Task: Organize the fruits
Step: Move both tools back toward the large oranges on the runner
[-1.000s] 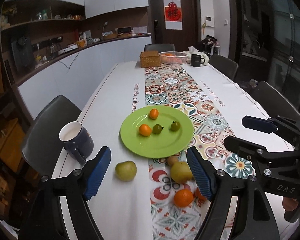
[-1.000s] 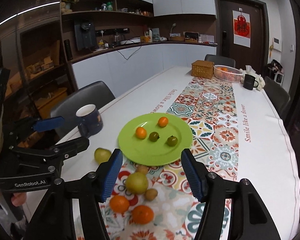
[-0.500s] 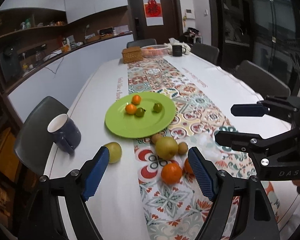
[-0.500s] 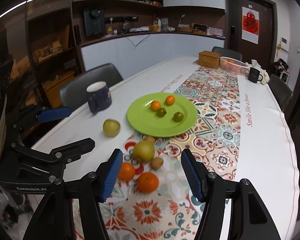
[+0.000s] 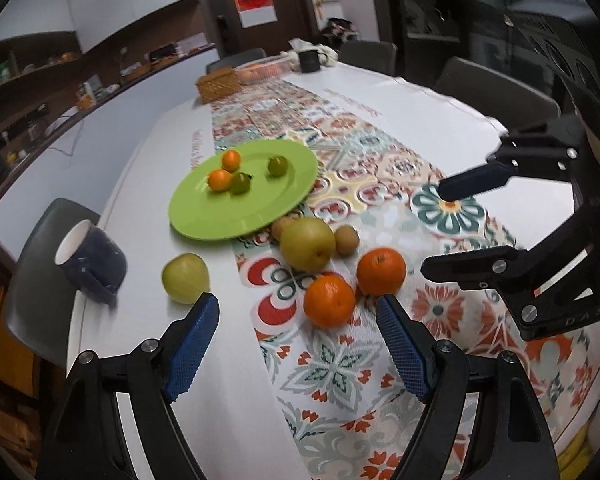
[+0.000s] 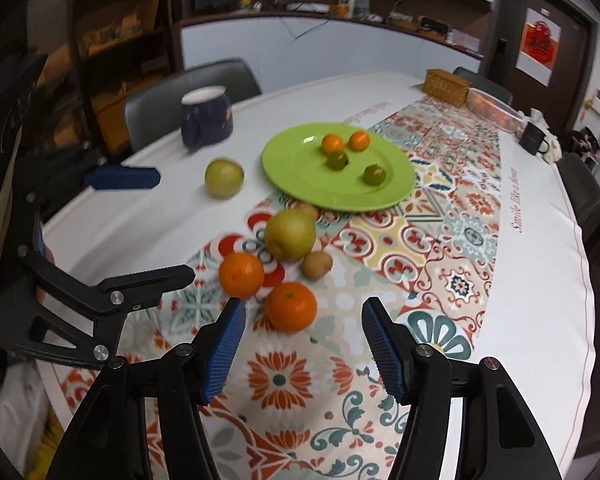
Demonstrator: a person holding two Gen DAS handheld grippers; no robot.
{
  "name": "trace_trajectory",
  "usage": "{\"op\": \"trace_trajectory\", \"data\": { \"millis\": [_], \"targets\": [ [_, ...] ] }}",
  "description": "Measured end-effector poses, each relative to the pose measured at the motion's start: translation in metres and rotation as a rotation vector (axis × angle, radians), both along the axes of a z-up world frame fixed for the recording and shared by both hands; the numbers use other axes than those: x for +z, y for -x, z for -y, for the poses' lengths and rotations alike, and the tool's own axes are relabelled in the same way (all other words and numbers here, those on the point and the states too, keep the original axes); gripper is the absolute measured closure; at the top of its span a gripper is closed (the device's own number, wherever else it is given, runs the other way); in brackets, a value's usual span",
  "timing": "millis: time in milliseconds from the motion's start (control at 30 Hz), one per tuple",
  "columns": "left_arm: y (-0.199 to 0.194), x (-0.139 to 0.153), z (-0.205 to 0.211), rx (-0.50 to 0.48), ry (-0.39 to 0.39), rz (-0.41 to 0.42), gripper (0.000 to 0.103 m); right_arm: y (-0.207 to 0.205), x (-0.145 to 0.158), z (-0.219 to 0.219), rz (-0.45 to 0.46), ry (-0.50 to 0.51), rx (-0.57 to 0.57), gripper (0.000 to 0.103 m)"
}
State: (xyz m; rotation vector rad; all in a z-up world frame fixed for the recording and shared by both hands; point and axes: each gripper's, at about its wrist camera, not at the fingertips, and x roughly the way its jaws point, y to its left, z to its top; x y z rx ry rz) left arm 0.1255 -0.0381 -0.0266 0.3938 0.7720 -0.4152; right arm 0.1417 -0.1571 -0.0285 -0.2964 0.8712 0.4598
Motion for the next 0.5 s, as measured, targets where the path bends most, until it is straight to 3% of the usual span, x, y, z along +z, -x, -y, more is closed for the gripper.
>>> {"op": "trace_trajectory", "data": {
  "millis": [500],
  "targets": [
    [-0.032,-0.043,0.009,-0.093,-0.022,-0.098,0.023,-0.035,-0.048,-0.012,-0.146,0.033,0.097,0.044]
  ]
}}
